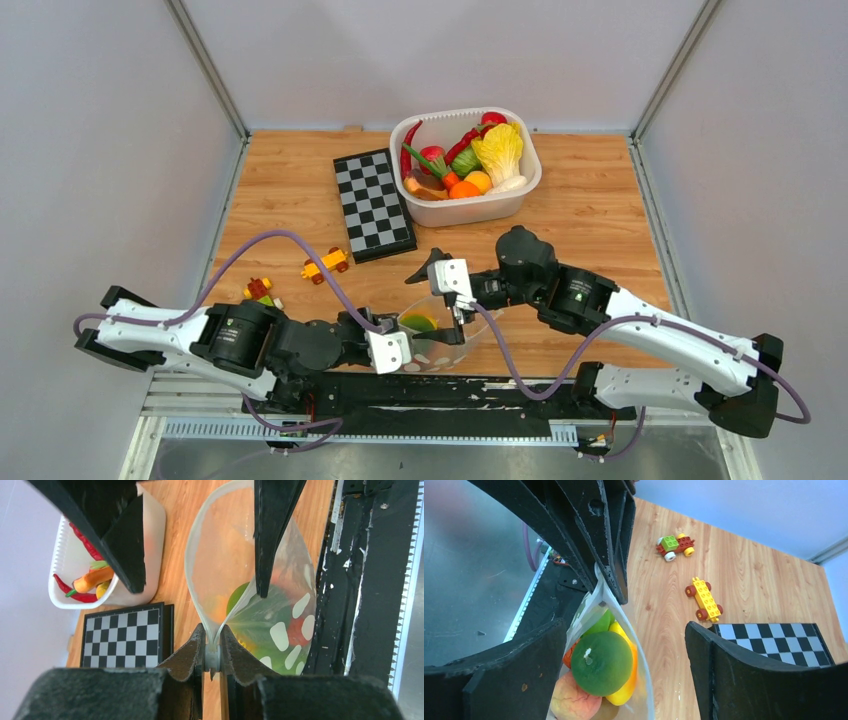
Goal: Place the food in the zip-top bag and seal the zipper
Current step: Zip the zipper food storage bag at the center of the board.
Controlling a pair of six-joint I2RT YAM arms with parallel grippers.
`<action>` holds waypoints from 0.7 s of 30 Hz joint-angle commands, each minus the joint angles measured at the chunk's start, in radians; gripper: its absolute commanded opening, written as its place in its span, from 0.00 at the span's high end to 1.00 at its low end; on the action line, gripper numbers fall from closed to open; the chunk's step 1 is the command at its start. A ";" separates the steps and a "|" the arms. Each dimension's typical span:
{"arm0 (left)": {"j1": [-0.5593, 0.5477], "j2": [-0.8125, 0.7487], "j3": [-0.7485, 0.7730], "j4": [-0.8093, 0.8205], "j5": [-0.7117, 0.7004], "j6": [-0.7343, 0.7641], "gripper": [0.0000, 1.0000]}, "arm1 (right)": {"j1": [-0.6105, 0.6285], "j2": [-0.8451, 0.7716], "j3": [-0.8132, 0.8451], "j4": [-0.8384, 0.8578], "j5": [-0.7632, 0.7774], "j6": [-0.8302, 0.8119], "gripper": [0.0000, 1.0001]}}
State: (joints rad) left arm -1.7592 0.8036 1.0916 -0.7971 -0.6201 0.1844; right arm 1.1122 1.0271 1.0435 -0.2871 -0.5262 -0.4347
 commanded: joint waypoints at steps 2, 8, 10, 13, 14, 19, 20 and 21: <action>-0.003 0.025 0.075 0.017 0.017 0.009 1.00 | 0.007 0.095 0.091 -0.066 -0.115 -0.088 0.13; -0.003 0.030 0.090 -0.002 0.002 -0.013 1.00 | 0.007 0.109 0.073 -0.042 -0.108 -0.048 0.16; -0.003 0.026 0.090 -0.006 -0.002 -0.018 1.00 | 0.007 0.101 0.051 -0.032 -0.103 -0.042 0.20; -0.002 0.022 0.087 -0.014 -0.004 -0.020 1.00 | 0.007 0.091 0.022 -0.029 -0.080 -0.041 0.32; -0.003 0.021 0.085 -0.013 -0.002 -0.016 1.00 | 0.006 0.092 0.018 -0.030 -0.076 -0.040 0.41; -0.003 0.026 0.085 -0.014 0.002 -0.006 1.00 | 0.005 0.099 0.010 -0.032 -0.059 -0.031 0.61; -0.003 0.026 0.085 -0.014 0.002 -0.006 1.00 | 0.006 0.098 0.008 -0.026 -0.051 -0.025 0.66; -0.002 0.027 0.085 -0.014 0.001 -0.007 1.00 | 0.006 0.094 0.003 -0.014 -0.041 -0.018 0.70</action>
State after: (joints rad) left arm -1.7592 0.8398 1.1362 -0.8497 -0.6109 0.1806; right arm 1.1126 1.1389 1.0588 -0.3412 -0.5941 -0.4675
